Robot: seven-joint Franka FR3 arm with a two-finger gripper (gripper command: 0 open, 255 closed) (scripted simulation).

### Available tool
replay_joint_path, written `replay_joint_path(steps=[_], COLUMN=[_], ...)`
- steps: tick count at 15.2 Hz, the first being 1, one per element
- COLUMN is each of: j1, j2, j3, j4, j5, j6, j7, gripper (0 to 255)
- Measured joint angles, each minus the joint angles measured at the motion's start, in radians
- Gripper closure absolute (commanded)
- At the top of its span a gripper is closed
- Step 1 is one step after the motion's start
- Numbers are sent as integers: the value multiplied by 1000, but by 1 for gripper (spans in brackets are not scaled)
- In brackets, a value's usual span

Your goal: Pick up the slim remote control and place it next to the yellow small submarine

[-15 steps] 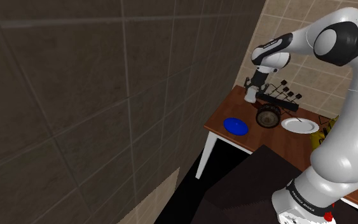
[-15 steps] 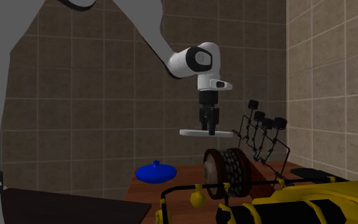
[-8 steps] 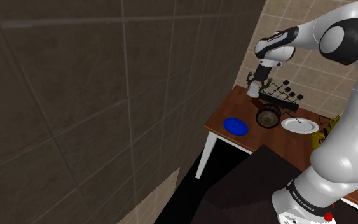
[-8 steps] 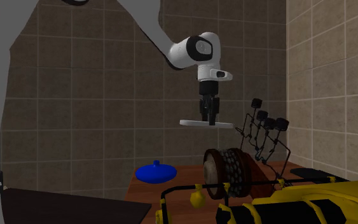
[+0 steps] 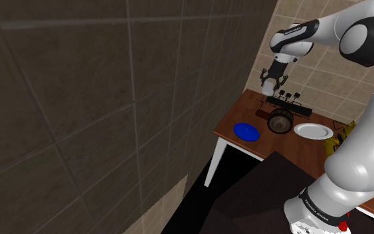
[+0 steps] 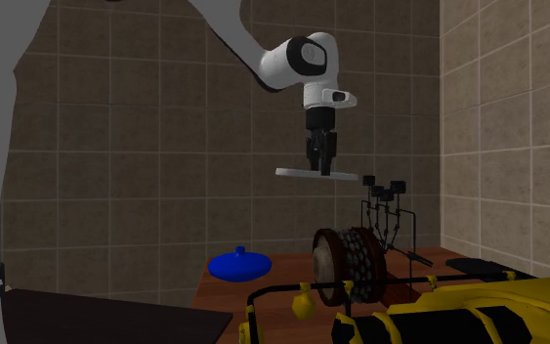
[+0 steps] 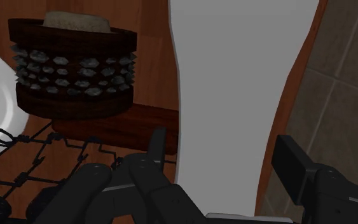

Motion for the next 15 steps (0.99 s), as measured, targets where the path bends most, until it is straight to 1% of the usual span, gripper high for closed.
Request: replay_joint_path(steps=[5,8,13,15], j1=[2,2,-8,-14], j2=[-18,-94,-269,-333], j3=[-3,-15,-41,-47], j4=[41,-48,-261,-329], j5=[-9,-33,-98,-125], j6=[-58,-41,8,17], j7=[8,-1,-18,-17], gripper=[255,255,255,255])
